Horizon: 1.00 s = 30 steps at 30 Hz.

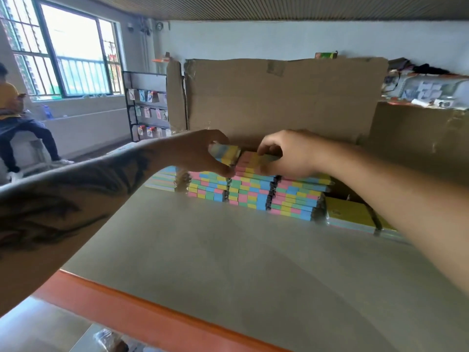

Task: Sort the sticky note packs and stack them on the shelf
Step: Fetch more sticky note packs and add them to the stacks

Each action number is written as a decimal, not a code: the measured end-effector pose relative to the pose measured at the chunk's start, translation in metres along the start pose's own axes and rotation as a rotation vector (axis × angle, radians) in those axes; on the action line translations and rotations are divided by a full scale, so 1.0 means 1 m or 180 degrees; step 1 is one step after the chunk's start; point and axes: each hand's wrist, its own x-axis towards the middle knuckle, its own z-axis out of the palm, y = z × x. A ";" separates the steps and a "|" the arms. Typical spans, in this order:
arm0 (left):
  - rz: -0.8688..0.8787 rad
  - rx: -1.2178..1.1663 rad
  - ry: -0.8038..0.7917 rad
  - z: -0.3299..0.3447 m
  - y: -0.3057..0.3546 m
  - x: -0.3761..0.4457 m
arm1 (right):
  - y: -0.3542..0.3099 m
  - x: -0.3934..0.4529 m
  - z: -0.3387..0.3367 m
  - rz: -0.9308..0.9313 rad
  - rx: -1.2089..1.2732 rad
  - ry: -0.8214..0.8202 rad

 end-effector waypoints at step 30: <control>0.0707 0.0659 -0.0068 0.005 0.026 0.015 | 0.022 -0.010 -0.011 0.0061 0.0202 -0.0071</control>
